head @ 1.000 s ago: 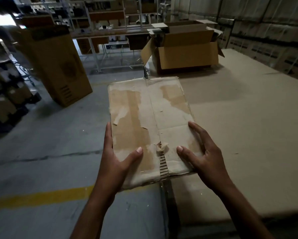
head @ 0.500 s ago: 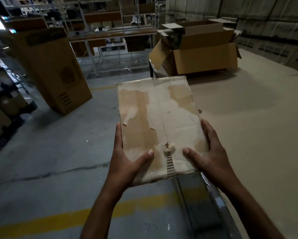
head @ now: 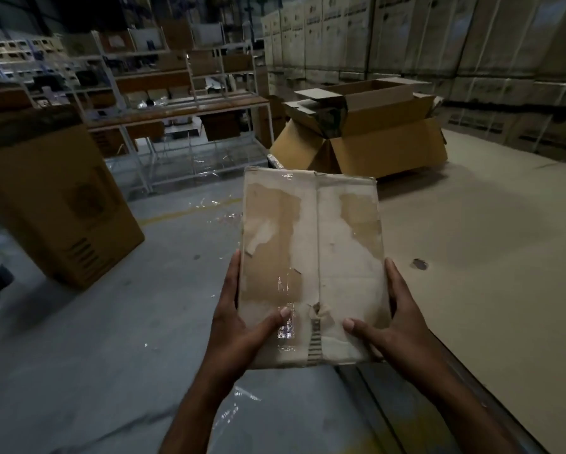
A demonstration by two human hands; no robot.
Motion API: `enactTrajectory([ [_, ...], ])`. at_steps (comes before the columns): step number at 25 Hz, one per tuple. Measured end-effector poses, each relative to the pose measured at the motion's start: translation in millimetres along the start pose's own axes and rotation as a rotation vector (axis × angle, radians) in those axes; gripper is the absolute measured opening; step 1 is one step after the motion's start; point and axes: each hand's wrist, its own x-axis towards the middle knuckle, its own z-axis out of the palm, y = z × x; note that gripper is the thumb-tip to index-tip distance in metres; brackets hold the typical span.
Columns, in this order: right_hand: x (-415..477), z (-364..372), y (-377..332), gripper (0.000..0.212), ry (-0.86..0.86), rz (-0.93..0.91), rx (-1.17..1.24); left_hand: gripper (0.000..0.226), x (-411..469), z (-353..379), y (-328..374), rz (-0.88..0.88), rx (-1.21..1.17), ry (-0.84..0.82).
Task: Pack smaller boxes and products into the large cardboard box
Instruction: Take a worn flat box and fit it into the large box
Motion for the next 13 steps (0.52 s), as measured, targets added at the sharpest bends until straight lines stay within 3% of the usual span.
enactTrajectory([
  [7, 123, 84, -36, 0.079, 0.103, -0.196, -0.119, 0.118, 152, -57, -35, -0.011, -0.048, -0.011],
  [13, 272, 108, -45, 0.069, 0.185, -0.304, -0.2, 0.117, 310, -48, -62, 0.073, -0.088, 0.003],
])
